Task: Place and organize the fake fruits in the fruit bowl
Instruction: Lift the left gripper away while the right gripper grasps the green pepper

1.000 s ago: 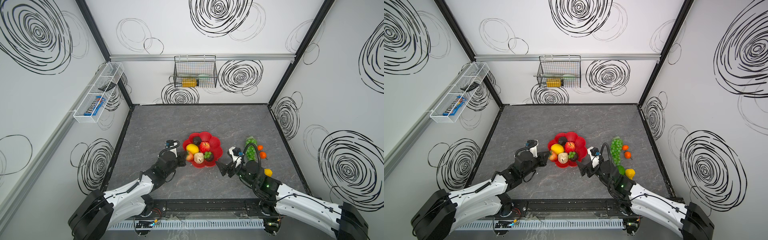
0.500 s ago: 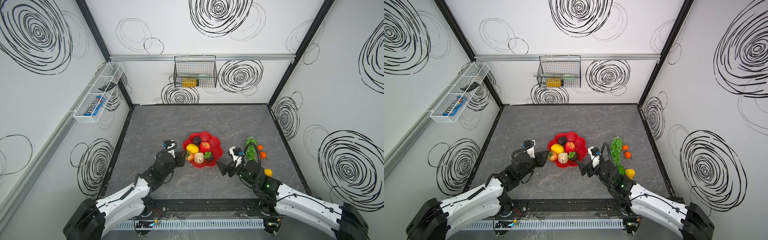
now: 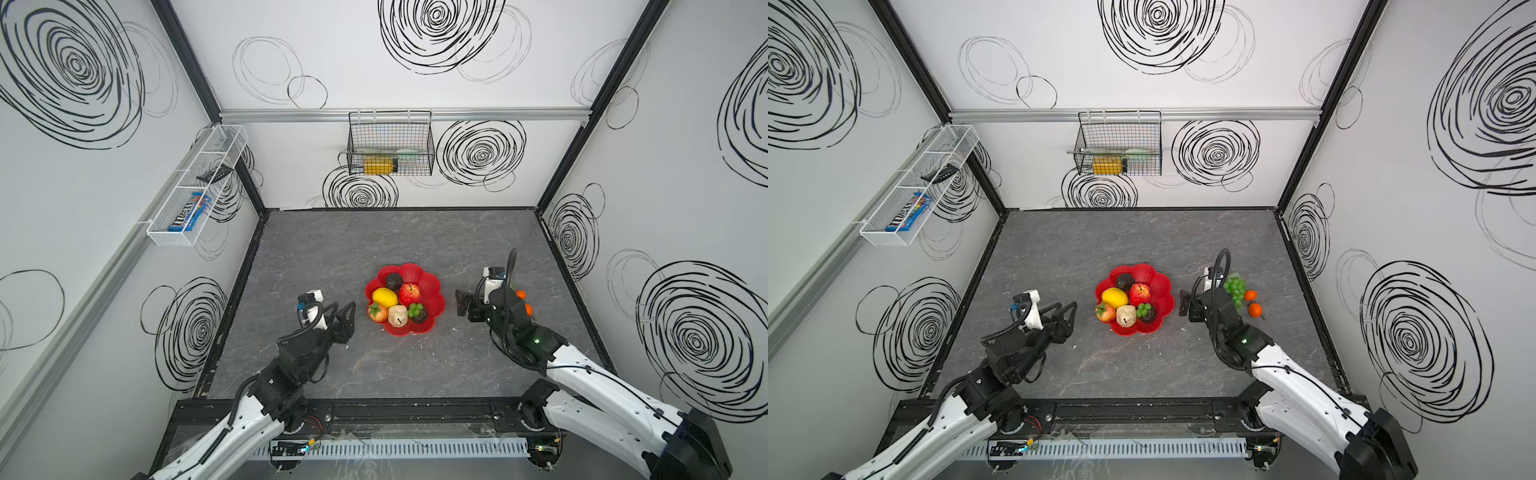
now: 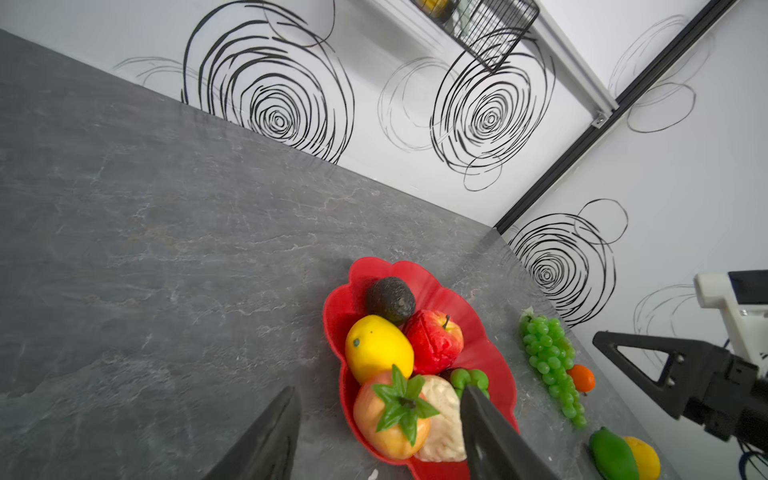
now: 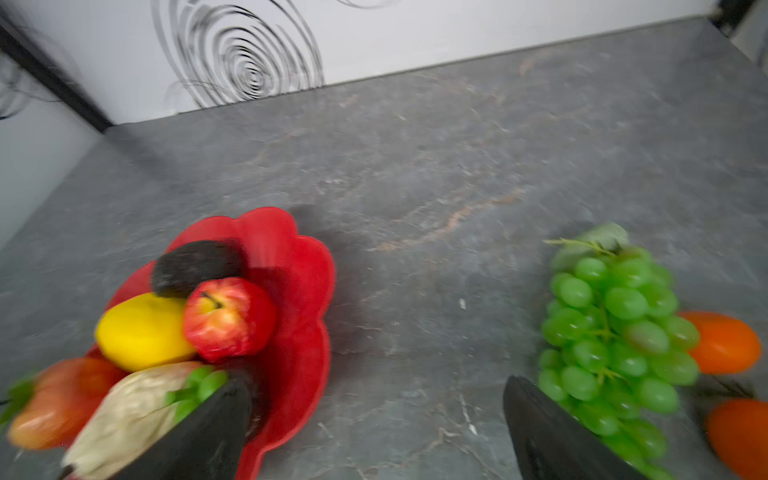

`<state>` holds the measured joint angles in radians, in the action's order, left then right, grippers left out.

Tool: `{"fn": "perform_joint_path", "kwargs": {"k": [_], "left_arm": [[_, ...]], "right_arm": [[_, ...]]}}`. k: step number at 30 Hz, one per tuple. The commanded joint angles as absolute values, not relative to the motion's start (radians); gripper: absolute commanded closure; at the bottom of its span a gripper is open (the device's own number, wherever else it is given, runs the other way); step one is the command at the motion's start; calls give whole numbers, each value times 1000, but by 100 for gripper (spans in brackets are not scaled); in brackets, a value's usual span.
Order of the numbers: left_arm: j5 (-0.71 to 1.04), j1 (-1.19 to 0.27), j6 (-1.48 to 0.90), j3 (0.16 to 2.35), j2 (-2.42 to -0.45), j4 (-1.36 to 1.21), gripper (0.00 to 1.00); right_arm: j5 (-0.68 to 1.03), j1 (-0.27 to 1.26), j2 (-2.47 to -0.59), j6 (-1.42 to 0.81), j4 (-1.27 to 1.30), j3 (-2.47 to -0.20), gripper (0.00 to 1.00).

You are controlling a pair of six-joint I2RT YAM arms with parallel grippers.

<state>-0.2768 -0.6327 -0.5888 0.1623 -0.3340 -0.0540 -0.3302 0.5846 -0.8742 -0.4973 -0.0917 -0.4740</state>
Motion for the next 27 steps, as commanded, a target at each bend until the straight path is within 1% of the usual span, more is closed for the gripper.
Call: {"fn": "perform_joint_path", "kwargs": {"k": [1, 2, 7, 9, 16, 19, 27], "left_arm": [[-315, -616, -515, 138, -265, 10, 31], [-310, -611, -511, 132, -244, 19, 31], [-282, -599, -509, 110, -185, 12, 27], [-277, -594, -509, 115, -184, 14, 26], [-256, -589, -525, 126, -194, 24, 22], [-258, -589, -531, 126, -185, 33, 21], [-259, -589, -543, 121, -163, 46, 19]], "right_arm": [[-299, 485, -891, -600, -242, -507, 1], [-291, 453, -894, -608, -254, -506, 0], [-261, 338, -852, -686, -306, -478, 9], [-262, 322, -838, -733, -335, -463, 9], [-343, 320, -780, -886, -458, -418, 7], [-368, 315, -794, -933, -503, -410, 6], [-349, 308, -844, -998, -528, -369, 3]]}}
